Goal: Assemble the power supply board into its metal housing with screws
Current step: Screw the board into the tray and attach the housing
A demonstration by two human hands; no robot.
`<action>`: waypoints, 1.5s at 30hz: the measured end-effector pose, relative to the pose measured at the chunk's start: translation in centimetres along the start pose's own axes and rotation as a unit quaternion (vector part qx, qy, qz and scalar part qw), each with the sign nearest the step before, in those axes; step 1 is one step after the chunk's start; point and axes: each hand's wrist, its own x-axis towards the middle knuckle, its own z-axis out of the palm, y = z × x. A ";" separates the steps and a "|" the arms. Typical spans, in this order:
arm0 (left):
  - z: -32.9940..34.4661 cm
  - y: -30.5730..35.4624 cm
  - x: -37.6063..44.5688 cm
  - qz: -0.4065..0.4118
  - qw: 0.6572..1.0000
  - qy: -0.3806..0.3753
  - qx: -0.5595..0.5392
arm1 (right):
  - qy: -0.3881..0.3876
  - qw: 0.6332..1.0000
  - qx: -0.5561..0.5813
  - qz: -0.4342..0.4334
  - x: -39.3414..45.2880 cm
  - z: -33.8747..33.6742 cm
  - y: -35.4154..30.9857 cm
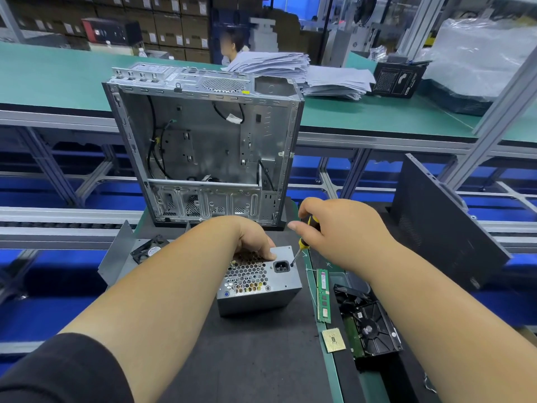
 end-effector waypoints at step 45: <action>-0.2 0.0 0.3 -0.001 1.000 -0.012 0.011 | -0.044 0.996 0.072 -0.016 -0.3 -0.9 -0.4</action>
